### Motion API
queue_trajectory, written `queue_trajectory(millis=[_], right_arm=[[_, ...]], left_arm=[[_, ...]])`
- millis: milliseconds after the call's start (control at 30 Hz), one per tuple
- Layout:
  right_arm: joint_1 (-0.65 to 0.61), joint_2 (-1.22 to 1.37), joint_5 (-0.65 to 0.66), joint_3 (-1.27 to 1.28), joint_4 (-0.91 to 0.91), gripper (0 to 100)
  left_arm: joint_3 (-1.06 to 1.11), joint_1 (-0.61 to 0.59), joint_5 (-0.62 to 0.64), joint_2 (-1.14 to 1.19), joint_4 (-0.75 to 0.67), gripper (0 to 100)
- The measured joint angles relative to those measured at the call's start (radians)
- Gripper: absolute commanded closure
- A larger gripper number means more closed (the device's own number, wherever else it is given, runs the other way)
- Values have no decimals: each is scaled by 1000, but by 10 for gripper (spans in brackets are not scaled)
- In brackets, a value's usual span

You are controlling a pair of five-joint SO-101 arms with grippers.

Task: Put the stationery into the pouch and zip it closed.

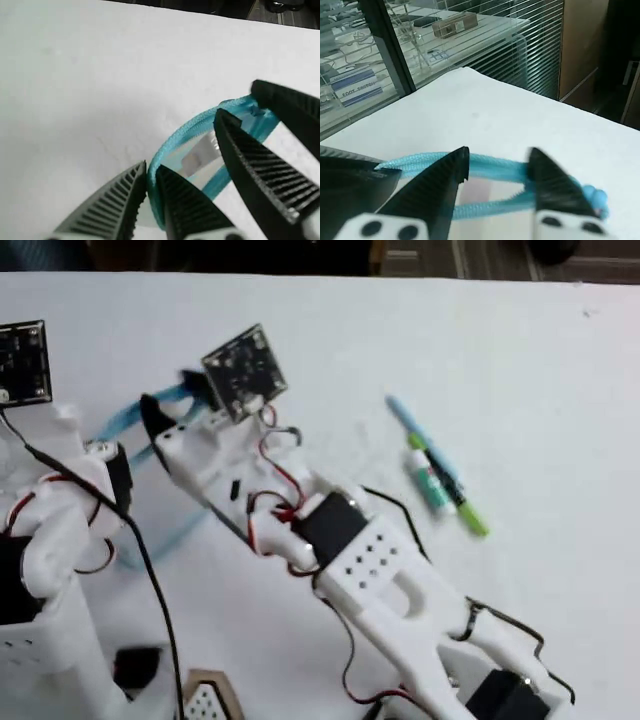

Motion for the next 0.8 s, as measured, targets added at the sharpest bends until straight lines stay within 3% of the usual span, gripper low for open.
queue_trajectory(millis=[133, 267, 367, 467, 600, 800], right_arm=[[15, -95, -2, 2, 20, 744], [87, -186, -2, 2, 21, 740], [213, -204, 49, 2, 80, 740], [373, -180, 172, 9, 190, 738], [559, -52, 428, 9, 376, 738], [706, 201, 730, 9, 585, 739]], left_arm=[[0, 0, 0, 0, 0, 978], [0, -2, 0, 0, 0, 978], [0, -2, 0, 0, 0, 978], [0, -2, 0, 0, 0, 978], [0, -2, 0, 0, 0, 978], [0, -2, 0, 0, 0, 978]])
